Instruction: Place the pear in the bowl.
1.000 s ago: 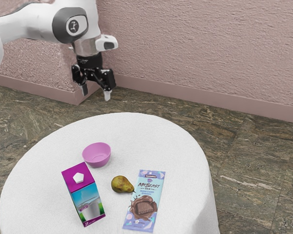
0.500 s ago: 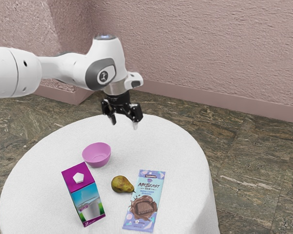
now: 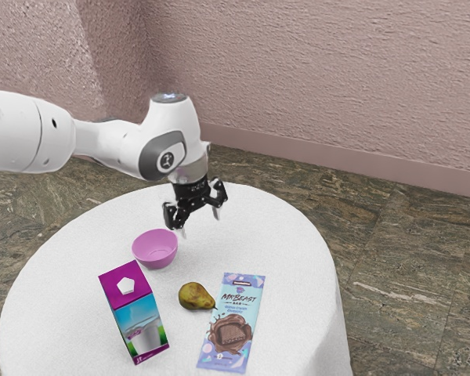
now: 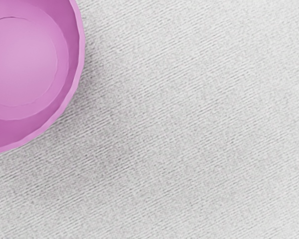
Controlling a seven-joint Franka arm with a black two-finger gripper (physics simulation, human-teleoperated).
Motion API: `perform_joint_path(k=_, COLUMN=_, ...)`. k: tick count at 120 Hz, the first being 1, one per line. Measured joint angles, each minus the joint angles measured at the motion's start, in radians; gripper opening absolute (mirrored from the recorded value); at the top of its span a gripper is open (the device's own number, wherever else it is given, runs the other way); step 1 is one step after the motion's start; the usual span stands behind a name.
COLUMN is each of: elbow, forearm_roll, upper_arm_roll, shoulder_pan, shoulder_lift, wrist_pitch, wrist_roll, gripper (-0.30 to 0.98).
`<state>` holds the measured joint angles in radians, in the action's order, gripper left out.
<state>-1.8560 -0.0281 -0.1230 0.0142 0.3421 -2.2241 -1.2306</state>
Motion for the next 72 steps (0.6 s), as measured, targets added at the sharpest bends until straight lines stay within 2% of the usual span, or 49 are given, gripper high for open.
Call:
perform_joint_path(k=50, elbow=-0.107, forearm_roll=0.01, upper_arm_roll=-0.003, shoulder_pan=0.0, shoulder_lift=0.017, wrist_pitch=-0.143, wrist_roll=-0.531, gripper=0.69)
perform_joint_path(k=72, elbow=-0.212, forearm_roll=0.029, upper_arm_roll=-0.006, shoulder_pan=-0.001, shoulder_lift=-0.084, wrist_pitch=-0.175, wrist_roll=-0.679, gripper=0.69)
